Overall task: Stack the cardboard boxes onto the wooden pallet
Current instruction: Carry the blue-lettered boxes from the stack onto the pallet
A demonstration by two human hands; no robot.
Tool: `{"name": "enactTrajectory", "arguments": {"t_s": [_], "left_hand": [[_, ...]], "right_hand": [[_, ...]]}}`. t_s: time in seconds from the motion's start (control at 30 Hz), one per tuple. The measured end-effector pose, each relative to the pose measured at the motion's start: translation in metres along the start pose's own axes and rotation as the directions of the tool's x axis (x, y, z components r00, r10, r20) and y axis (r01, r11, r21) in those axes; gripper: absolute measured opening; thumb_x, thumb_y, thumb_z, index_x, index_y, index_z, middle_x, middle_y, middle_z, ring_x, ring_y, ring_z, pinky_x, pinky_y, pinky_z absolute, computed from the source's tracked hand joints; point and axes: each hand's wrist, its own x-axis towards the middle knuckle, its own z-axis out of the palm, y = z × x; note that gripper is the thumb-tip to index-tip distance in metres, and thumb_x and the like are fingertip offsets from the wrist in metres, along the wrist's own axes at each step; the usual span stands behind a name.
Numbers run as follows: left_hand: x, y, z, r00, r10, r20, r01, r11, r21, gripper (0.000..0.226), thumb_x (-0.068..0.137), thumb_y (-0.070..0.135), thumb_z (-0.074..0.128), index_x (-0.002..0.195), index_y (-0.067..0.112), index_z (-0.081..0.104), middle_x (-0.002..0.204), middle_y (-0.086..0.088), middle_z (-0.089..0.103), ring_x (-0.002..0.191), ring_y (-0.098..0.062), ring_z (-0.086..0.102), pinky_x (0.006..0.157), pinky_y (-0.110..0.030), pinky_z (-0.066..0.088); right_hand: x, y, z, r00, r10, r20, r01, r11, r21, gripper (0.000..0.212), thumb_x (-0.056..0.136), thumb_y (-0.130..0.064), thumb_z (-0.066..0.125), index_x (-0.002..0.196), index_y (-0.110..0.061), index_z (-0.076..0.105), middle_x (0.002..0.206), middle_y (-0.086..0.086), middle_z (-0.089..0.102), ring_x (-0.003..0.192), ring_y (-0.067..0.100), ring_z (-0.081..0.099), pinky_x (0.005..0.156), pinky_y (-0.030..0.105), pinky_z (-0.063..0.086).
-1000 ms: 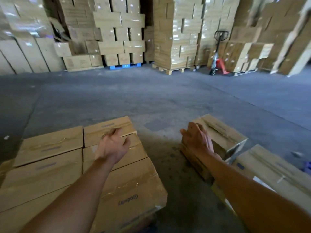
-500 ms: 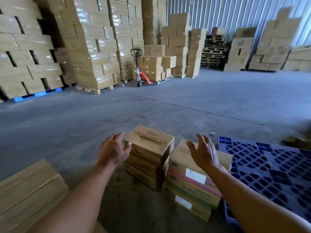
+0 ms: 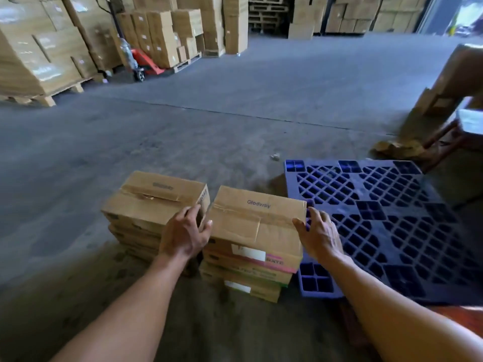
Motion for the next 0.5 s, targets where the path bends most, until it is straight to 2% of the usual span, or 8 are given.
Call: {"name": "enactTrajectory", "arguments": {"t_s": [0.13, 0.27, 0.5], "left_hand": [[0.045, -0.020, 0.055, 0.993, -0.006, 0.118, 0.005, 1.000, 0.010, 0.059, 0.084, 0.045, 0.054, 0.127, 0.005, 0.062, 0.119, -0.021, 0.066, 0.104, -0.041, 0.063, 0.086, -0.046, 0.054], [0.094, -0.050, 0.120, 0.971, -0.050, 0.235, 0.046, 0.999, 0.022, 0.057, 0.089, 0.041, 0.064, 0.136, 0.009, 0.055, 0.132, -0.019, 0.059, 0.115, -0.040, 0.058, 0.092, -0.048, 0.050], [0.167, -0.111, 0.228, 0.890, -0.170, 0.423, 0.163, 0.985, 0.055, 0.070, 0.090, 0.043, 0.066, 0.145, 0.005, 0.045, 0.144, -0.022, 0.047, 0.126, -0.038, 0.050, 0.096, -0.047, 0.047]], "right_hand": [[0.029, 0.026, 0.043, 0.993, 0.109, 0.048, -0.107, 0.994, -0.034, 0.068, 0.097, -0.058, 0.047, 0.153, -0.020, 0.035, 0.146, 0.011, 0.045, 0.130, 0.034, 0.045, 0.102, 0.043, 0.040], [0.062, 0.045, 0.093, 0.968, 0.236, 0.089, -0.230, 0.971, -0.070, 0.066, 0.098, -0.056, 0.049, 0.151, -0.020, 0.036, 0.147, 0.011, 0.045, 0.130, 0.034, 0.046, 0.105, 0.045, 0.039], [0.114, 0.079, 0.174, 0.852, 0.486, 0.195, -0.473, 0.874, -0.112, 0.078, 0.095, -0.062, 0.051, 0.154, -0.017, 0.029, 0.153, 0.013, 0.038, 0.135, 0.034, 0.042, 0.109, 0.045, 0.036]]}}
